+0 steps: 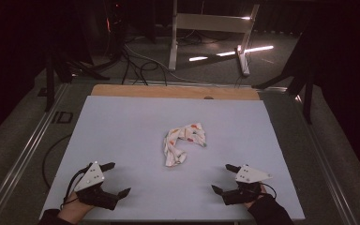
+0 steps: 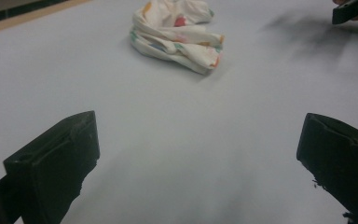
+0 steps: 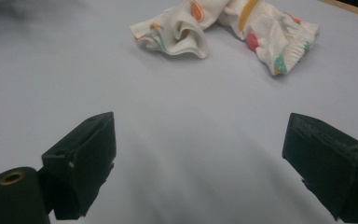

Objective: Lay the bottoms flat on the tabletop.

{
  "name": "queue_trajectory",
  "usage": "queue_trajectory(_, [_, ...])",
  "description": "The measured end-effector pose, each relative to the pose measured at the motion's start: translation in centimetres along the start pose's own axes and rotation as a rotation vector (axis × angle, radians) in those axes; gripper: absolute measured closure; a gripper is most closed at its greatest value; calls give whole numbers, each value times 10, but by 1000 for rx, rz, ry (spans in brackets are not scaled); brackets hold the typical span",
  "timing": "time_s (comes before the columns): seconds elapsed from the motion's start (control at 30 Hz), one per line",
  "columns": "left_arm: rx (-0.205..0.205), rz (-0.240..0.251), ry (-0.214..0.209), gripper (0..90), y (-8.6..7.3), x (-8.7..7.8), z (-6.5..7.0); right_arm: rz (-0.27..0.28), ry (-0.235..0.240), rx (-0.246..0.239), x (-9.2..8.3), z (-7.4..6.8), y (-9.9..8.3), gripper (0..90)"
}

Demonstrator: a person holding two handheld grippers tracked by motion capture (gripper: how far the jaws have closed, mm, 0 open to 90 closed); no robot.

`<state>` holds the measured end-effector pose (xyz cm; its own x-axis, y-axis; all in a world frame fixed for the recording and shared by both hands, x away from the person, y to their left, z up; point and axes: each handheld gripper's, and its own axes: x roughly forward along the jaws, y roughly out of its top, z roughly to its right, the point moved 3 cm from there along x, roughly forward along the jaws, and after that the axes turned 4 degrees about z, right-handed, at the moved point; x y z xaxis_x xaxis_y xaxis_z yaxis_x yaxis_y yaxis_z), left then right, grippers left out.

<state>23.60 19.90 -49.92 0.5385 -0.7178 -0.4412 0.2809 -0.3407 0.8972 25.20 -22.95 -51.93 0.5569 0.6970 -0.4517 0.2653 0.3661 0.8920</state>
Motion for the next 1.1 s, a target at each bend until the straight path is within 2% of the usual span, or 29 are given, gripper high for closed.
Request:
queue_trajectory(0.13, [6, 1, -18, 1, 1, 0, 2, -15, 26, 5, 0, 0, 0, 99])
queue_trajectory(0.4, [-9, 2, -62, 0, 4, 0, 4, -44, 44, -7, 0, -2, 0, 99])
queue_trajectory(0.67, [-3, -12, -121, 0, 6, 3, 11, -45, 79, 11, -2, -6, 6, 99])
queue_trajectory(0.8, [5, -14, -147, 0, 11, 4, 16, -43, 88, 0, -5, -8, 9, 99])
queue_trajectory(0.9, [15, -12, -157, 0, 16, 5, 19, -40, 98, 0, -9, -9, 14, 100])
queue_trajectory(1.1, [3, 15, -149, 0, 28, 5, 18, -19, 112, 18, -11, -10, 23, 100])
